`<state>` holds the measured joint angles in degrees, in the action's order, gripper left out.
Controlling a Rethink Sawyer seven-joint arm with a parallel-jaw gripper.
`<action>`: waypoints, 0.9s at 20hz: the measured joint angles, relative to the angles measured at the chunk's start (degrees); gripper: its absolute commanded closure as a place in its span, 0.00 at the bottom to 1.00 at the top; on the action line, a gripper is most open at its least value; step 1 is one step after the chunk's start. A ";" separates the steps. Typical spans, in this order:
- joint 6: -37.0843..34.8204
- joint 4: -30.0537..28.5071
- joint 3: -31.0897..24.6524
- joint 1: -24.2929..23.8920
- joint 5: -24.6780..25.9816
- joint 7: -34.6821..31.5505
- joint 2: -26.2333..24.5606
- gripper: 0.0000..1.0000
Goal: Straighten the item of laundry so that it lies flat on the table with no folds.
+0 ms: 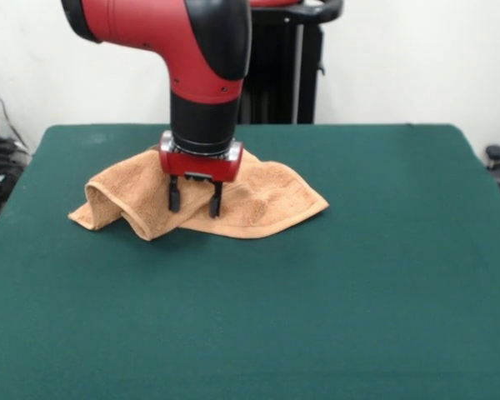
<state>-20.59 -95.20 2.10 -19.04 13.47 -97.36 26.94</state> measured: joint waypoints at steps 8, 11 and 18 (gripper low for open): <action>0.00 -0.02 0.00 -0.02 0.01 0.00 0.38 0.00; 0.00 -0.07 0.00 -0.02 0.01 0.00 0.74 0.00; 0.00 -0.14 0.01 -0.02 0.01 0.00 1.78 0.00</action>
<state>-20.59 -95.34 2.11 -19.06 13.48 -97.36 28.72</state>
